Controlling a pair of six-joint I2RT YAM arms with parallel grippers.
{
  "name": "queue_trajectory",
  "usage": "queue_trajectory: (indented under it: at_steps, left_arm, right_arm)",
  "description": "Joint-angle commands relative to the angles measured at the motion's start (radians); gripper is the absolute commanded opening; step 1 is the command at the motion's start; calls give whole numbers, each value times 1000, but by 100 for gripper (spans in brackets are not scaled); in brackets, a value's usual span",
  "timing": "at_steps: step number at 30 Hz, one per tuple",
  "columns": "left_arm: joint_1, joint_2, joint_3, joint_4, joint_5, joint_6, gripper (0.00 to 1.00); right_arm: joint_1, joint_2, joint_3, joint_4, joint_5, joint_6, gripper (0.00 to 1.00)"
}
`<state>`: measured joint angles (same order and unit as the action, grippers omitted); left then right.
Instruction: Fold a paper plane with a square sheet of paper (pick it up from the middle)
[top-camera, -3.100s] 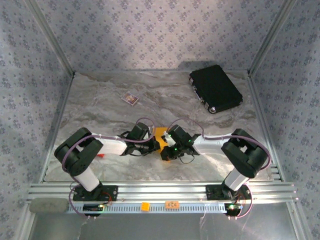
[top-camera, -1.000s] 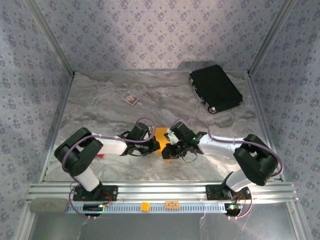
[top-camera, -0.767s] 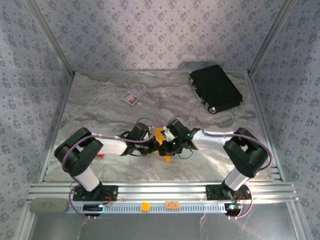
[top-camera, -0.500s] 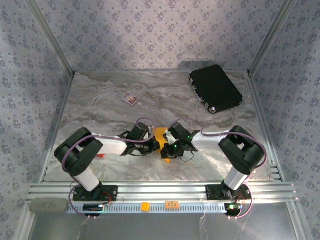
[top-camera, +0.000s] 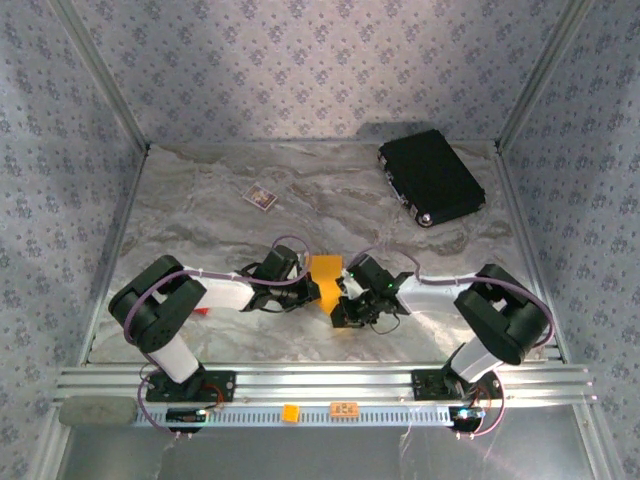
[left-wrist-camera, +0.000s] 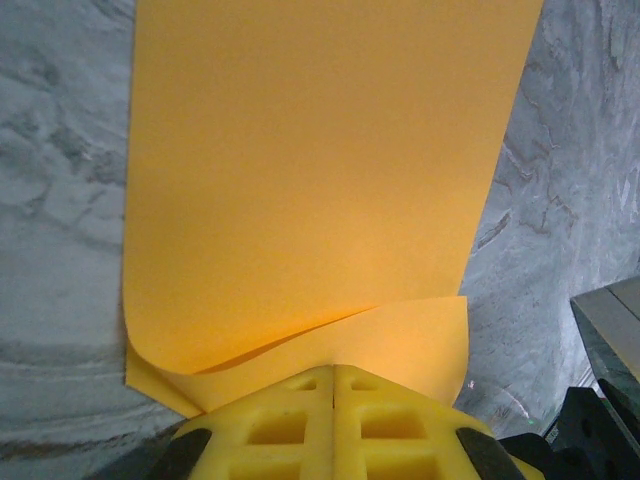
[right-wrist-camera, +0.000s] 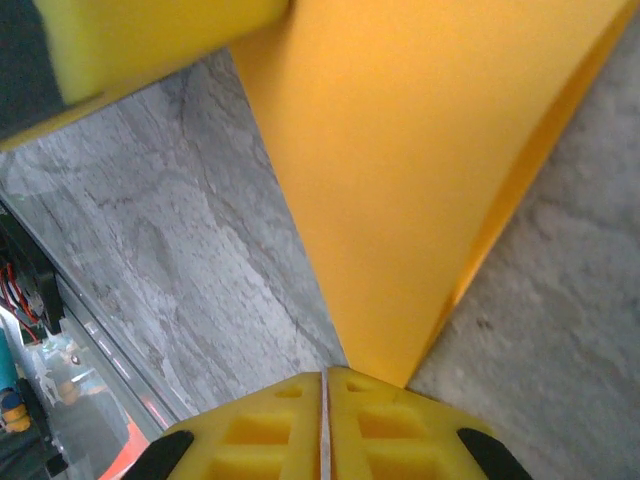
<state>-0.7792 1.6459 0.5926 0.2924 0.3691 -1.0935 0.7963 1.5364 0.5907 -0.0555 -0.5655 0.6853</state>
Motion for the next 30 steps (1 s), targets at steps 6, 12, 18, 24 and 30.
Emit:
queue_trajectory:
  at_steps: [6, 12, 18, 24, 30]
  left_arm:
    - [-5, 3, -29, -55, -65, -2, 0]
    - [-8, 2, -32, -48, -69, -7, 0]
    - [-12, 5, -31, -44, -68, -6, 0]
    - [-12, -5, -29, -43, -66, 0, 0]
    - [-12, -69, 0, -46, -58, 29, 6]
  right_arm:
    - [-2, -80, 70, -84, 25, -8, 11]
    - [-15, 48, 146, -32, 25, -4, 9]
    - [-32, 122, 177, -13, 21, -2, 10]
    - [-37, 140, 89, -27, 26, -1, 8]
    - [-52, 137, 13, -1, 19, -4, 4]
